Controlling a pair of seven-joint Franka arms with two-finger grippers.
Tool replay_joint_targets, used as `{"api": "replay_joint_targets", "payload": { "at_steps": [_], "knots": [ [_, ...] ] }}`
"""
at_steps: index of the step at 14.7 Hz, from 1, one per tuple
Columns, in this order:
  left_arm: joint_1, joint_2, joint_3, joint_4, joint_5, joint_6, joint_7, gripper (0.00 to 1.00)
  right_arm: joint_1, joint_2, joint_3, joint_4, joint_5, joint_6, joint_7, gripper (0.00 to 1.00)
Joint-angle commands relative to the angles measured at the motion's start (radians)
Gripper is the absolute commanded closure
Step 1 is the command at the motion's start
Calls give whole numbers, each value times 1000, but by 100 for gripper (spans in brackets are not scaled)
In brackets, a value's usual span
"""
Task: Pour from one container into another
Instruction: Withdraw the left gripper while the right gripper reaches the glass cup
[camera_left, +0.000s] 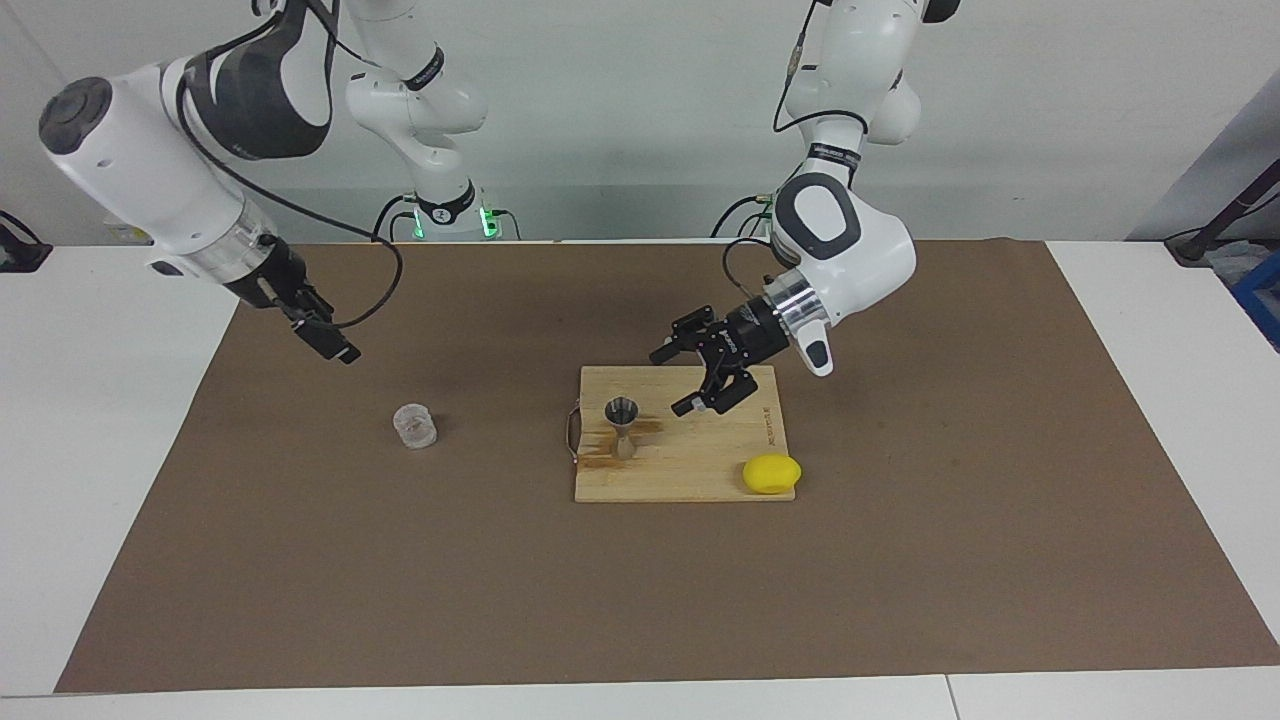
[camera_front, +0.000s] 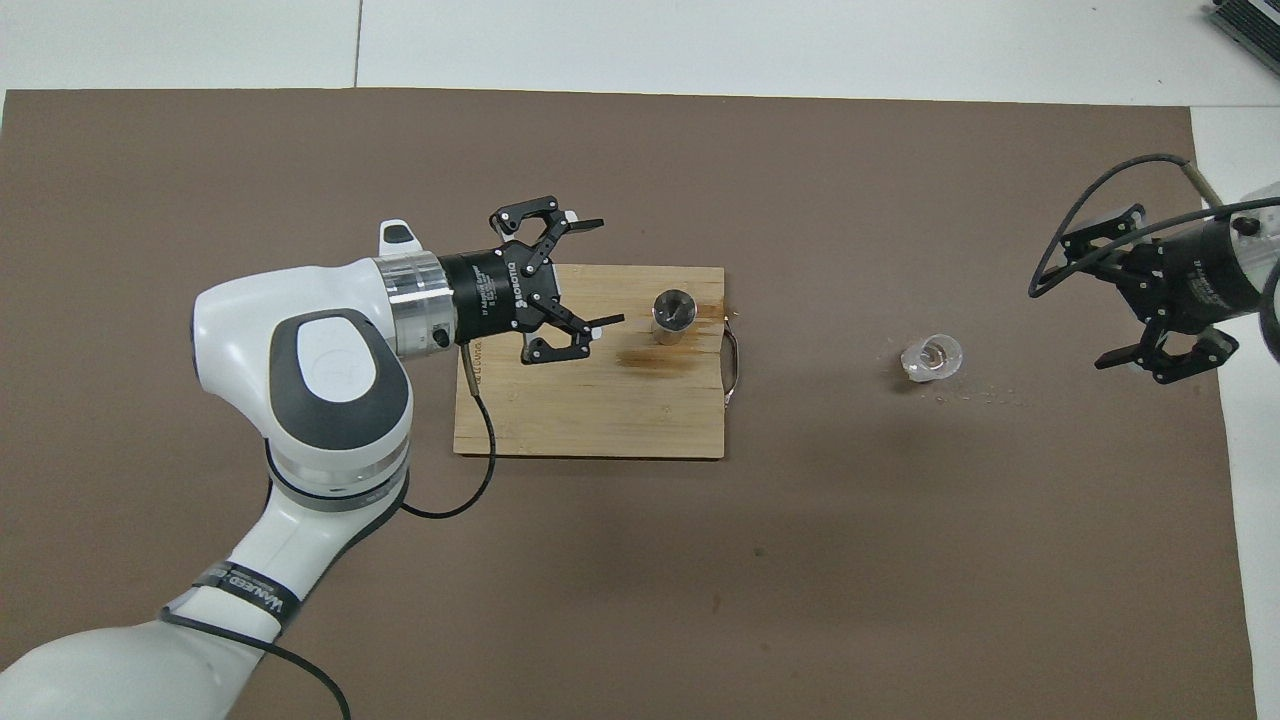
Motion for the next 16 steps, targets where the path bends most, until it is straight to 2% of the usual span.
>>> {"api": "replay_joint_targets", "payload": {
  "at_steps": [1, 5, 10, 14, 16],
  "knots": [
    [78, -32, -1, 9, 216, -87, -16, 0, -50, 79, 7, -5, 52, 55, 21, 0],
    [118, -52, 22, 58, 526, -101, -13, 0, -76, 176, 7, -3, 114, 101, 99, 0],
    [195, -58, 26, 144, 911, -95, -7, 0, -141, 275, 7, -5, 281, 104, 133, 0],
    [222, -61, 51, 203, 1175, -109, -5, 0, -165, 291, 7, -64, 375, 134, 130, 0],
    [221, -84, 54, 220, 1257, -181, -2, 0, -164, 291, 8, -117, 412, 174, 105, 0]
  ]
}}
